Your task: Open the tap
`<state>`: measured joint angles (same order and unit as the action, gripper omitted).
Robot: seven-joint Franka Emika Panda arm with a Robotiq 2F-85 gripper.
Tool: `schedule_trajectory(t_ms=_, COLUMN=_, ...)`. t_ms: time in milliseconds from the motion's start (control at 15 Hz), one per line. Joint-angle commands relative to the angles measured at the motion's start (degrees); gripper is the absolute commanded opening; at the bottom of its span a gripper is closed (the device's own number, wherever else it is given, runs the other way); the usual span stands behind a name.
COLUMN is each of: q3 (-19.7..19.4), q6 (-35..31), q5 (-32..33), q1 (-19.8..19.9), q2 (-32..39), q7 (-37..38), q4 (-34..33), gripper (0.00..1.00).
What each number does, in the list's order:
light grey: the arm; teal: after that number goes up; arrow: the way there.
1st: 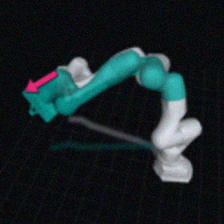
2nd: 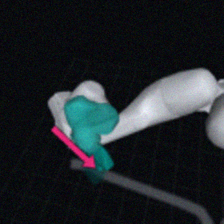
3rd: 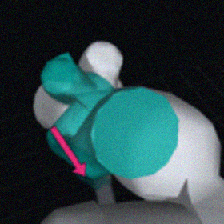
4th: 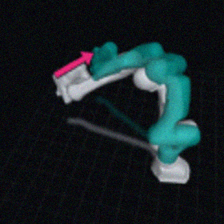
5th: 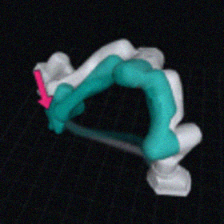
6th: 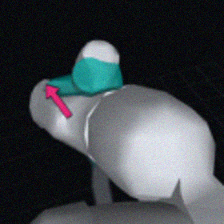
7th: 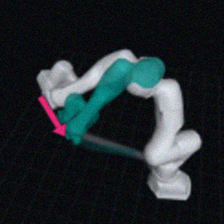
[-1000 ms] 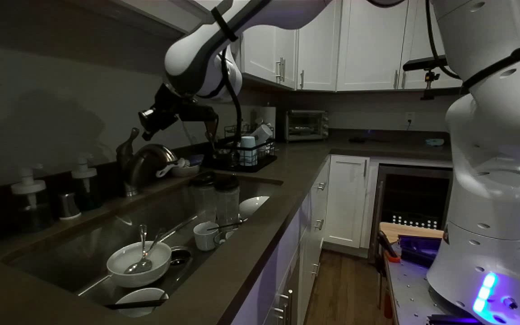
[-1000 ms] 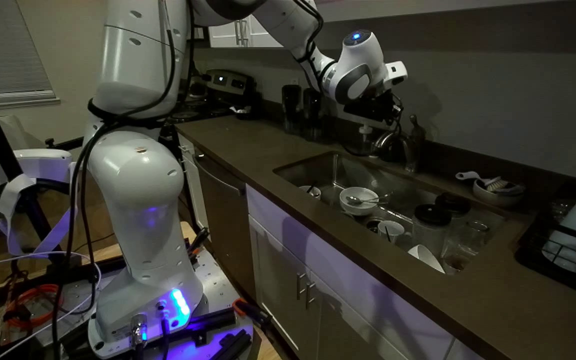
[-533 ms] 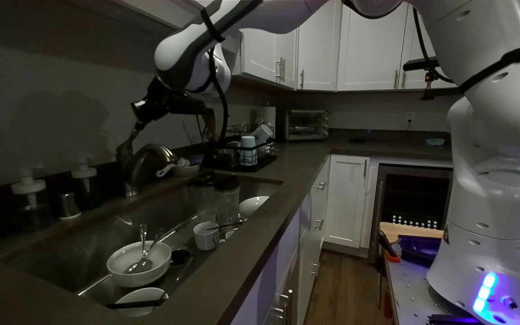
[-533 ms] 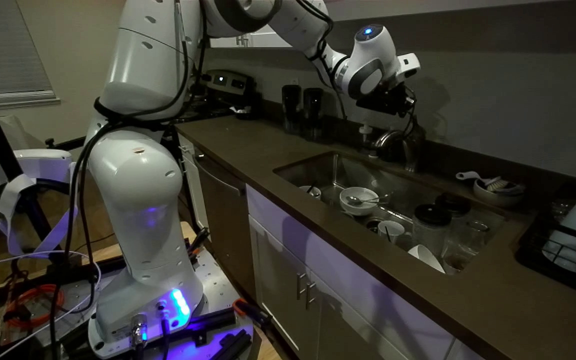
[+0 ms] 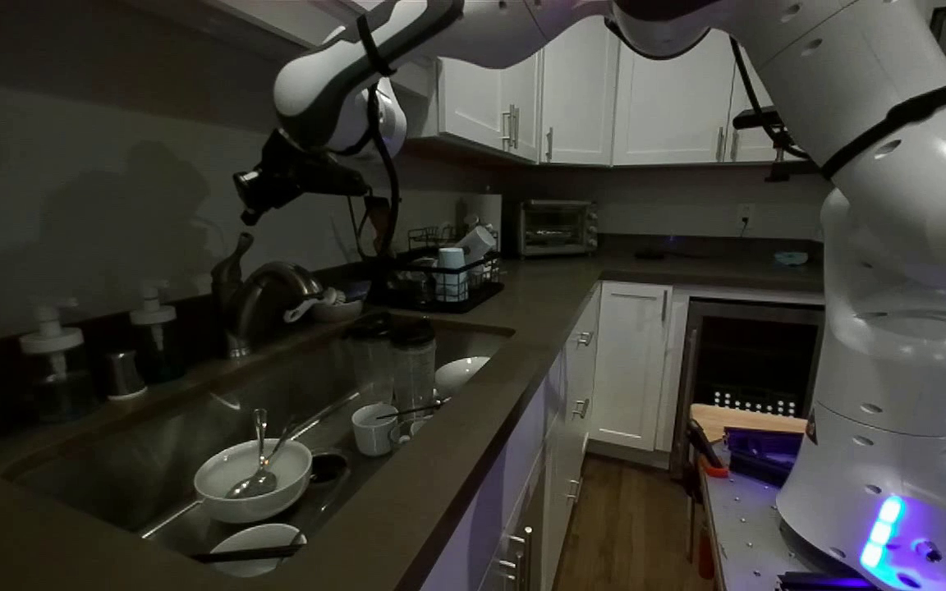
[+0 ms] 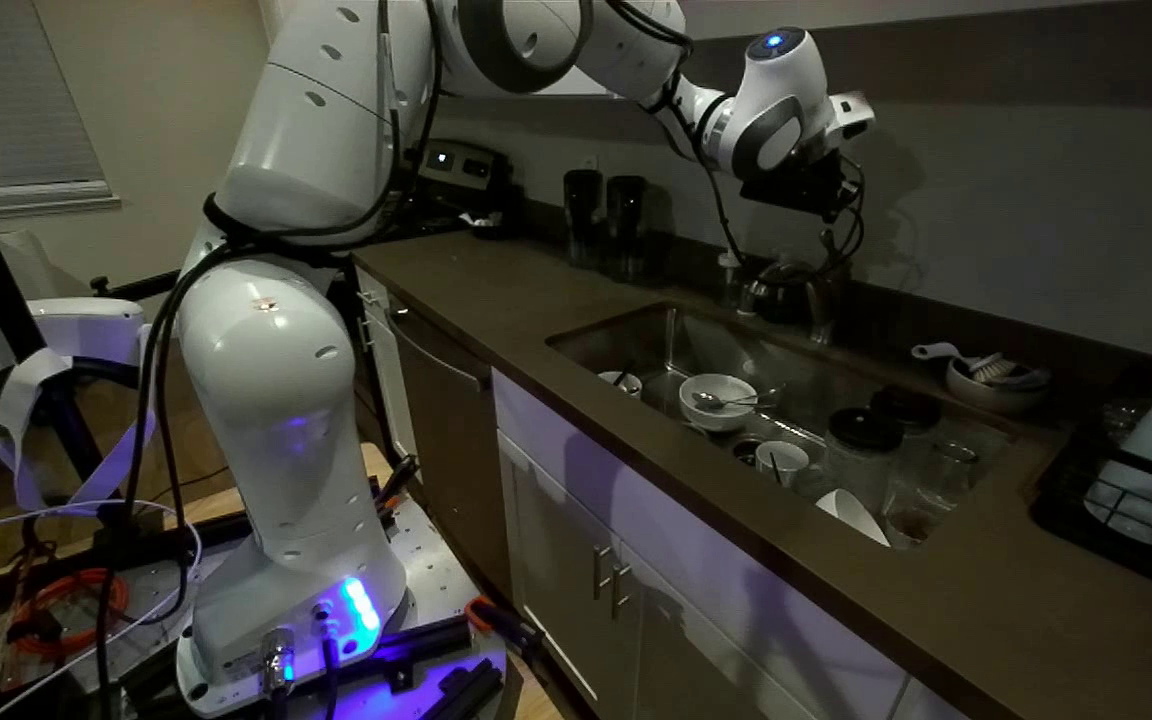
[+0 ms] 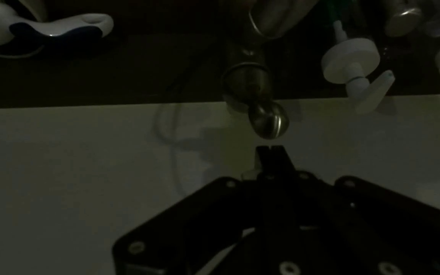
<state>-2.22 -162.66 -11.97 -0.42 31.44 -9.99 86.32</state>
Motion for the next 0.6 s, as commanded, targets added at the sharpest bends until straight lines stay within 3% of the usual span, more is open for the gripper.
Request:
schedule_trajectory(t_ms=0, q3=0.33, q6=2.93, q5=4.40, q1=0.96, q2=1.95, q7=4.23, q4=-3.44, gripper=0.07)
schedule_trajectory(t_ms=133, q3=2.41, q6=4.32, q5=3.96, q1=2.39, q2=1.97, q7=3.30, q4=-3.71, gripper=0.12)
schedule_trajectory(t_ms=533, q3=-1.11, q6=4.35, q5=7.75, q1=0.34, q2=2.03, q7=8.79, q4=-3.69, gripper=0.14)
